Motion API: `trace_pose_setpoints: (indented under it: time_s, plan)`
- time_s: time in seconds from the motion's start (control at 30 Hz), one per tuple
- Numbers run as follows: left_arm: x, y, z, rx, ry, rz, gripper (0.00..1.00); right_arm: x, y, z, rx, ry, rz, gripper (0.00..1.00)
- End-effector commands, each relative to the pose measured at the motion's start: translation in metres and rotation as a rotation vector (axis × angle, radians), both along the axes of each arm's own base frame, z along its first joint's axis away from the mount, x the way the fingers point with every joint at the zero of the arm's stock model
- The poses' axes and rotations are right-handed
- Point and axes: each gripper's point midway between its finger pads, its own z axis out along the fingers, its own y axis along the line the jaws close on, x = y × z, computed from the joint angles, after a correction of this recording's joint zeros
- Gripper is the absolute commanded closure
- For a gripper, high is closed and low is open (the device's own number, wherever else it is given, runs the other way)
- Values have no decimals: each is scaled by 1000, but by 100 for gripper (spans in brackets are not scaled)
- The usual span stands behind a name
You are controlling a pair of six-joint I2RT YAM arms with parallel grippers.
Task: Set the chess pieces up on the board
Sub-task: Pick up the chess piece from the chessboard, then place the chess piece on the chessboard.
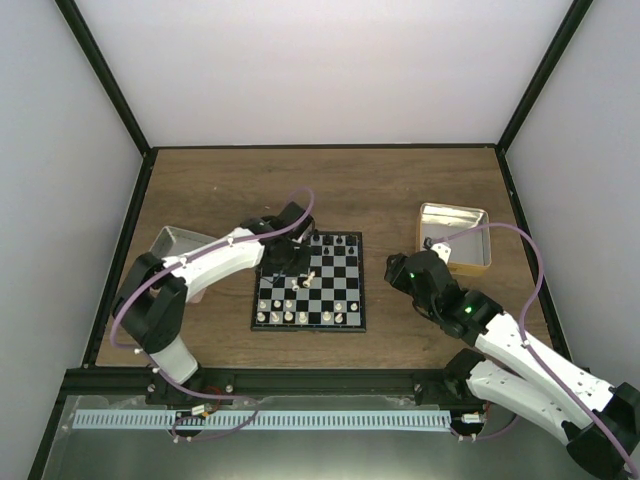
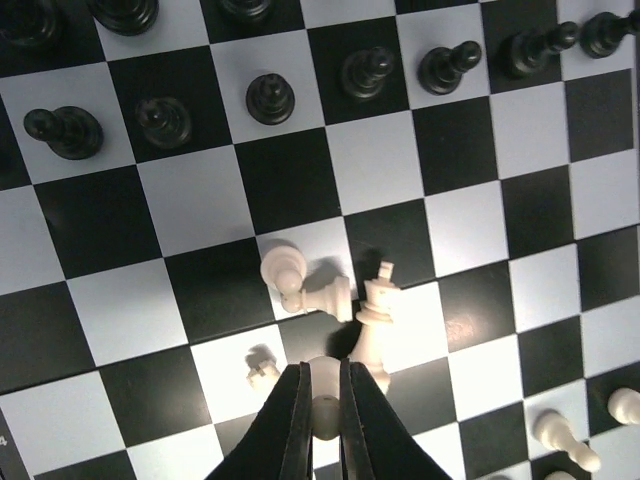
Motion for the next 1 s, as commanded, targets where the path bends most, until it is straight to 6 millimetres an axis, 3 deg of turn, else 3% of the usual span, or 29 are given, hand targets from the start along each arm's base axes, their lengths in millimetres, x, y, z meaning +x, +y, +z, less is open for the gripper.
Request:
trace_pose_setpoints:
  time_s: [0.0,0.4,0.97]
  plan:
    - [-6,-9,19,-52,-1,-40,96,6,2,18,27,-45,-5,35]
    - [-53,-36,20,24,-32,-149,96,5,2,14,27,-39,-4,35]
    - [-65,-80,-10,52,-11,-264,95,4,2,9,28,-30,-4,35]
